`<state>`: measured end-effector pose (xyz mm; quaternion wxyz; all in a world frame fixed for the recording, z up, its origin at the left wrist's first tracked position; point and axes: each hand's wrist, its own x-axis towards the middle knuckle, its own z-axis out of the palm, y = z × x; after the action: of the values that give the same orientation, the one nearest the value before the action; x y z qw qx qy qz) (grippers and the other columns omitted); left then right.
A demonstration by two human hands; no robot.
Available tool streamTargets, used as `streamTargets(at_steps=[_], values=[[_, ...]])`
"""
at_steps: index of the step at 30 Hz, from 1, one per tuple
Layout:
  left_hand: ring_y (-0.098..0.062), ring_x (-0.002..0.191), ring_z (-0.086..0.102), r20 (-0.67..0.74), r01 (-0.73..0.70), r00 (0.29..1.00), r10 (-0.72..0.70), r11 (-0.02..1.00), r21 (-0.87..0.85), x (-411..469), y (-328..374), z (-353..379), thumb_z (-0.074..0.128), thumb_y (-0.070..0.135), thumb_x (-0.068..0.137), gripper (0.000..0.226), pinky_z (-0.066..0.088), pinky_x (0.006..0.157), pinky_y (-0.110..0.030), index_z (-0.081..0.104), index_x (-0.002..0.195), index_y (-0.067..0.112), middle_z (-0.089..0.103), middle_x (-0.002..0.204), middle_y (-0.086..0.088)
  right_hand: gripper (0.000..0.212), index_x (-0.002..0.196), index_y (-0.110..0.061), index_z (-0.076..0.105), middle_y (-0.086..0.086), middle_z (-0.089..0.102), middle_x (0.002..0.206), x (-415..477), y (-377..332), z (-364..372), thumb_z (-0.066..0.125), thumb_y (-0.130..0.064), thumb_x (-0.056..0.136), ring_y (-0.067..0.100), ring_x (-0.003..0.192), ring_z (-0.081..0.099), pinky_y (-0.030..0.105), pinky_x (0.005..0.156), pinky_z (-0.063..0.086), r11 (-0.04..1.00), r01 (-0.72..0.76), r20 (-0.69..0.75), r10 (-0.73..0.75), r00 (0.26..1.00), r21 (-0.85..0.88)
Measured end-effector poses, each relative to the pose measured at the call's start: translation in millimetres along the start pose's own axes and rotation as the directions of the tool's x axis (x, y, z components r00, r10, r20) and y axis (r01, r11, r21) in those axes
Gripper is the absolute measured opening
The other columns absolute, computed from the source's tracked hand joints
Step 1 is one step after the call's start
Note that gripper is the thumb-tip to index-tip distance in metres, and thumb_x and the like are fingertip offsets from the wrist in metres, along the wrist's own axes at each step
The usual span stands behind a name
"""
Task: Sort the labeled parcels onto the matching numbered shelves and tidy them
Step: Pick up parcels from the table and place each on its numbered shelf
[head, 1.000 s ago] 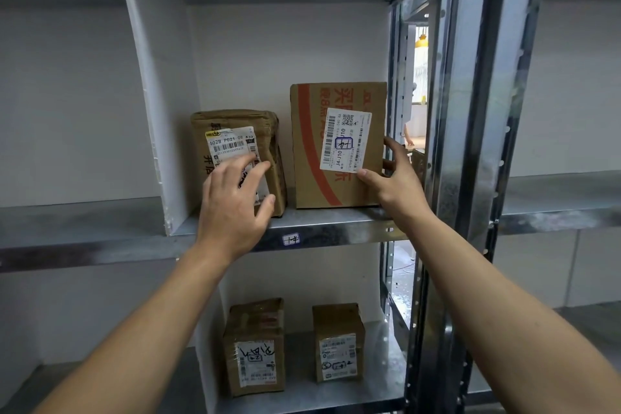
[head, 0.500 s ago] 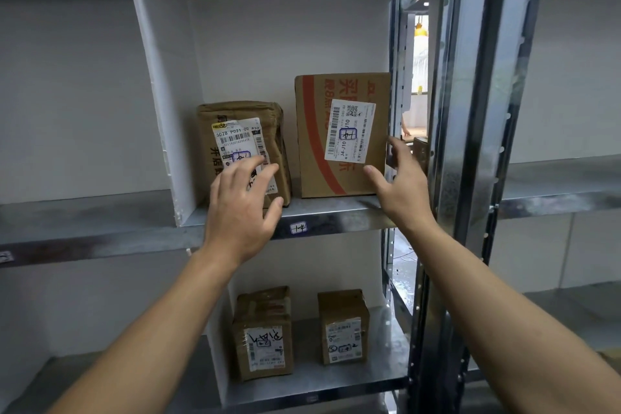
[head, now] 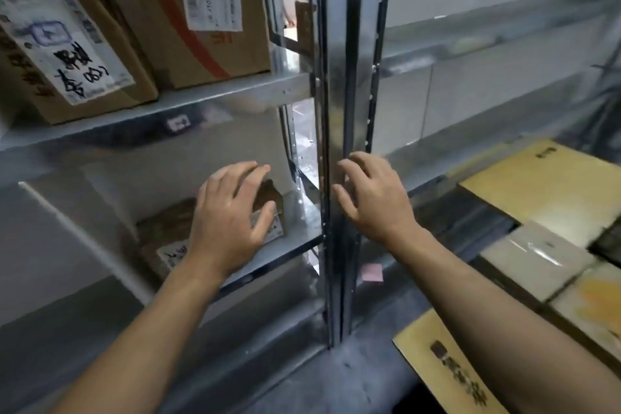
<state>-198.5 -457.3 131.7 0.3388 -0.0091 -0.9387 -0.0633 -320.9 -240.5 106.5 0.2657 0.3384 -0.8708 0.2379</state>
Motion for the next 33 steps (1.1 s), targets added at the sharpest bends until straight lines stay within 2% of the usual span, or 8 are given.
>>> streamTargets(at_steps=[4,9,11,16,23,28,31,33], values=[[-0.030,0.116,0.048,0.218,-0.031,0.974,0.061,0.990,-0.140,-24.5,42.2,55.3,0.048,0.041,0.087,0.054,0.040,0.097,-0.046,0.054,0.133,0.014,0.056,0.127,-0.008,0.044,0.119,-0.011,0.064,0.015,0.062,0.121,-86.4,33.3,-13.8,0.047,-0.041,0.092,0.035,0.110,0.059,0.048,0.088,0.053,0.973,-0.147,0.172,0.178,0.969,-0.179],[-0.027,0.119,0.048,0.414,-0.095,0.887,0.204,0.958,-0.269,-38.8,118.6,100.7,0.047,0.044,0.087,0.055,0.040,0.099,-0.046,0.051,0.136,0.018,0.056,0.129,-0.004,0.041,0.126,-0.015,0.061,0.011,0.061,0.126,-172.9,58.4,-60.3,0.056,-0.041,0.094,0.033,0.114,0.058,0.045,0.091,0.051,0.883,-0.302,0.205,0.390,0.898,-0.361],[-0.027,0.117,0.049,0.433,-0.137,0.858,0.276,0.936,-0.325,-40.0,153.0,111.7,0.047,0.044,0.087,0.055,0.040,0.099,-0.045,0.052,0.134,0.018,0.057,0.128,-0.003,0.042,0.130,-0.019,0.058,0.008,0.059,0.129,-201.2,65.9,-84.3,0.054,-0.044,0.096,0.030,0.118,0.056,0.044,0.095,0.049,0.836,-0.353,0.205,0.467,0.860,-0.421],[-0.025,0.120,0.048,0.431,-0.248,0.785,0.445,0.864,-0.439,-46.0,242.0,127.9,0.045,0.046,0.089,0.054,0.040,0.099,-0.045,0.050,0.136,0.020,0.055,0.130,-0.001,0.041,0.127,-0.020,0.058,0.007,0.061,0.124,-266.4,82.8,-145.1,0.055,-0.046,0.095,0.029,0.112,0.057,0.043,0.091,0.049,0.709,-0.485,0.094,0.607,0.789,-0.512],[-0.015,0.129,0.041,0.367,-0.310,0.709,0.602,0.734,-0.605,-64.6,384.2,130.0,0.051,0.042,0.096,0.050,0.034,0.110,-0.039,0.043,0.142,0.026,0.050,0.139,0.006,0.043,0.133,-0.021,0.058,0.007,0.059,0.133,-360.5,116.9,-242.2,0.054,-0.044,0.097,0.028,0.121,0.055,0.042,0.097,0.047,0.504,-0.690,-0.081,0.775,0.627,-0.519],[-0.016,0.131,0.040,0.330,-0.335,0.653,0.682,0.651,-0.681,-89.7,482.6,132.7,0.050,0.044,0.096,0.051,0.032,0.112,-0.037,0.042,0.143,0.027,0.049,0.139,0.007,0.040,0.129,-0.022,0.059,0.007,0.058,0.133,-426.2,146.7,-300.1,0.056,-0.043,0.095,0.031,0.118,0.053,0.043,0.094,0.046,0.313,-0.817,-0.206,0.867,0.455,-0.485],[-0.013,0.132,0.038,0.343,-0.337,0.639,0.689,0.651,-0.680,-105.3,528.1,135.3,0.045,0.047,0.097,0.052,0.031,0.112,-0.036,0.039,0.145,0.028,0.047,0.142,0.008,0.040,0.132,-0.023,0.056,0.006,0.053,0.135,-458.0,159.5,-318.9,0.055,-0.044,0.097,0.030,0.122,0.048,0.043,0.095,0.044,0.242,-0.866,-0.229,0.901,0.368,-0.438],[-0.013,0.132,0.037,0.372,-0.336,0.629,0.682,0.671,-0.661,-116.1,548.9,138.3,0.043,0.049,0.096,0.053,0.031,0.112,-0.036,0.036,0.145,0.029,0.046,0.143,0.009,0.045,0.138,-0.024,0.051,0.007,0.043,0.144,-476.9,166.5,-321.8,0.053,-0.046,0.099,0.032,0.128,0.042,0.043,0.100,0.041,0.188,-0.909,-0.199,0.940,0.276,-0.371]])
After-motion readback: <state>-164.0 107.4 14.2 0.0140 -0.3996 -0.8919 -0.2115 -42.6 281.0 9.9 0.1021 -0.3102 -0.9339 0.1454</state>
